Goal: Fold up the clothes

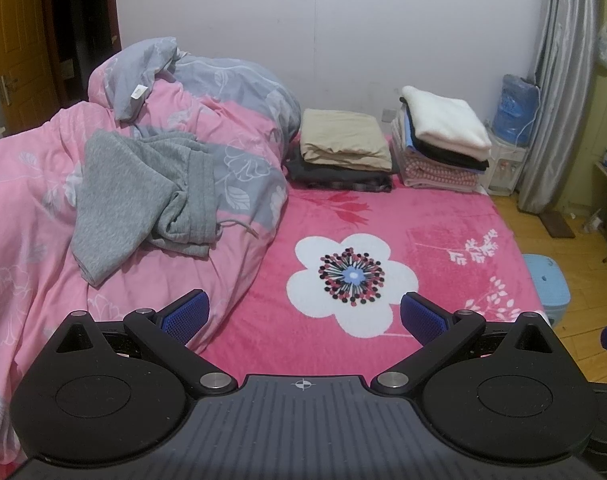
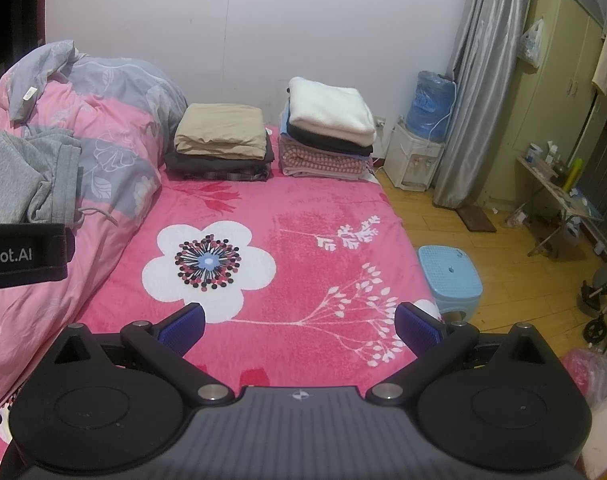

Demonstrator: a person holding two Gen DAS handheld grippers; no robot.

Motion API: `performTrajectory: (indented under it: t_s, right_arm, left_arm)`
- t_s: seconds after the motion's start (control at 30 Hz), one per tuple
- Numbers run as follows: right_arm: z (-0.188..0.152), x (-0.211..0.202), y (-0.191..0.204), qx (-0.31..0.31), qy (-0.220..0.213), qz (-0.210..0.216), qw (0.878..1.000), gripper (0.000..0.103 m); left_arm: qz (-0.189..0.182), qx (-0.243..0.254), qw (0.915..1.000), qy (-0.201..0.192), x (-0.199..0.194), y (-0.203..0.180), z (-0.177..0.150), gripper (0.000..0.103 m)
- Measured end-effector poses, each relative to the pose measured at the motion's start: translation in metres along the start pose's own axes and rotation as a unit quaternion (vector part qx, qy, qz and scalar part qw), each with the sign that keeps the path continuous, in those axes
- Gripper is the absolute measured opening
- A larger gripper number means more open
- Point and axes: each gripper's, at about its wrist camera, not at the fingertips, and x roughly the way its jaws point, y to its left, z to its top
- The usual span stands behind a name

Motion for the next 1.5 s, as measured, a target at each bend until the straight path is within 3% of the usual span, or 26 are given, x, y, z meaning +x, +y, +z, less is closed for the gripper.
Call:
performTrajectory:
  t_s: [1.5]
  right_arm:
    - [0.0002,0.0027,0.0004,0.000,0.005,-0.001,1.000,0.103]
  left_arm:
    - [0.002,0.002,1.0000,0.009,0.0040,-0.0001,-0.0031,0.103]
